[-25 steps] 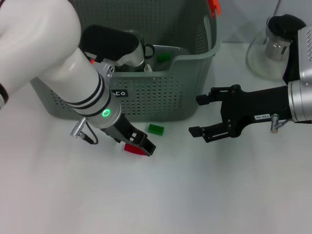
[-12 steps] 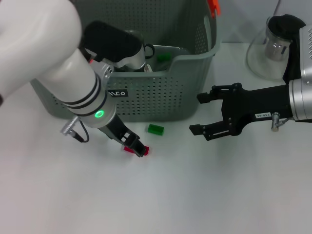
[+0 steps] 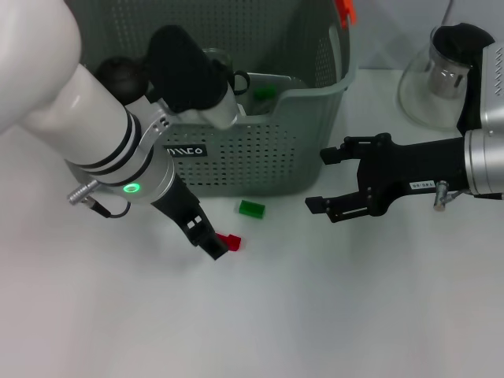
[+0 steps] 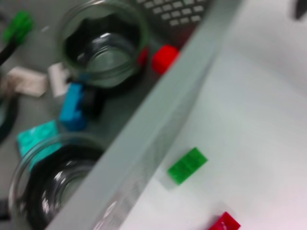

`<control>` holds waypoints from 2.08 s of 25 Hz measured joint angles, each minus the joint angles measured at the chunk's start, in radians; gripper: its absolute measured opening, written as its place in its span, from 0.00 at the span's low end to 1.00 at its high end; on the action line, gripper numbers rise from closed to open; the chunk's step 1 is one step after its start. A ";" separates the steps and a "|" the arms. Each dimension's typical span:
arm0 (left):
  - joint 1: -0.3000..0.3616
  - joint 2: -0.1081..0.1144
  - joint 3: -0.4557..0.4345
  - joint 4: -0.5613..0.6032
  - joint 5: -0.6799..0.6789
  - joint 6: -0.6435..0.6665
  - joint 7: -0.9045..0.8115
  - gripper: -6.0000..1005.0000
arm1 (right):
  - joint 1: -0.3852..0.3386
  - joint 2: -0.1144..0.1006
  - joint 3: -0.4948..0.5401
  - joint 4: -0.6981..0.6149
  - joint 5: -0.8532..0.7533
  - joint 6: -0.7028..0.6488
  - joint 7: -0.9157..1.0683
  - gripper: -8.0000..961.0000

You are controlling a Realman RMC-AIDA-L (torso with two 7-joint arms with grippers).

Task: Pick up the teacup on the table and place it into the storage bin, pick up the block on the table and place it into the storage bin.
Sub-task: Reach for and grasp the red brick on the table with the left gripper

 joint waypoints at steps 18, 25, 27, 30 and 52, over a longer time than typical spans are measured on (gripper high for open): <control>-0.080 0.001 0.006 -0.117 -0.002 0.007 0.571 0.90 | 0.006 0.019 -0.001 0.028 0.003 0.020 0.118 0.95; -0.120 0.002 0.008 -0.202 0.000 -0.038 0.608 0.90 | 0.008 0.020 -0.002 0.037 0.006 0.025 0.131 0.95; -0.136 0.002 0.017 -0.235 0.004 -0.055 0.610 0.90 | 0.008 0.021 -0.002 0.037 0.006 0.025 0.131 0.95; -0.145 0.003 0.034 -0.264 0.009 -0.076 0.611 0.90 | 0.009 0.021 -0.002 0.037 0.006 0.025 0.131 0.95; -0.157 0.001 0.058 -0.316 0.012 -0.149 0.614 0.50 | 0.002 0.021 -0.004 0.049 0.017 0.031 0.120 0.95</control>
